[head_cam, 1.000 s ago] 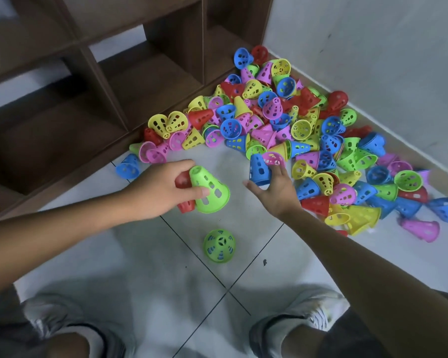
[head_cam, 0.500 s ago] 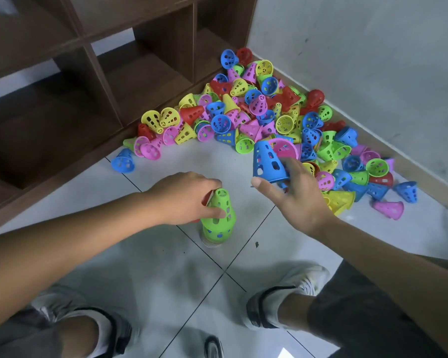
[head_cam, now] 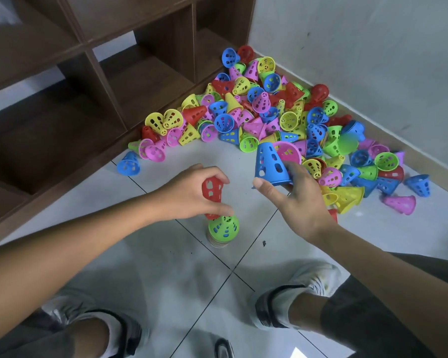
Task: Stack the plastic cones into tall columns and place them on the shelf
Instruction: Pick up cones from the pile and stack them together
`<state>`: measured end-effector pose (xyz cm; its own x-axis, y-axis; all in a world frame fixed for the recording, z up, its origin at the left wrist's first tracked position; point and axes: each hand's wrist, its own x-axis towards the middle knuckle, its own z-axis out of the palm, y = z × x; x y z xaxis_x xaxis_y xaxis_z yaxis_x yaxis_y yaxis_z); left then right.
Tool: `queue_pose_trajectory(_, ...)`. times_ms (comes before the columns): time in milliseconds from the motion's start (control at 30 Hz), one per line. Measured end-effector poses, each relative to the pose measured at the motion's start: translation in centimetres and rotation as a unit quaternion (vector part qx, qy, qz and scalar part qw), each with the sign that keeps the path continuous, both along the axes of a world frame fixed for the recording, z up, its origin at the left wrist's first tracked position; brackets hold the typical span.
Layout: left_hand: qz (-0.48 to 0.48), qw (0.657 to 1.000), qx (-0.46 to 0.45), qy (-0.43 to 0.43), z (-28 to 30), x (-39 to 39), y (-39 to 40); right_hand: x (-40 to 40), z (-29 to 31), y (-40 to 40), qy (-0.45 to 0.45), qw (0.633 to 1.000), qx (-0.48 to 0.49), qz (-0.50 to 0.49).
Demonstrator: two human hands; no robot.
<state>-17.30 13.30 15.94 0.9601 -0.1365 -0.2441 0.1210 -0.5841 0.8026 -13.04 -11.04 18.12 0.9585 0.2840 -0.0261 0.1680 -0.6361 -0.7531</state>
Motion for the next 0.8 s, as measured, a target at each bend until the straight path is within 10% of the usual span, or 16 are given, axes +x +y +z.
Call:
queue_pose_trajectory(400, -0.020, 0.975, -0.143, 0.171, 0.2, -0.9, -2.6, 0.3, -1.7, -1.5, 0.027, 0.999, -0.017, -0.006)
queue_pose_trajectory(800, -0.038, 0.965, -0.076, 0.247, -2.2, -1.6, -3.5, -0.6, -2.0, -1.9, 0.050, 0.998, -0.035, 0.009)
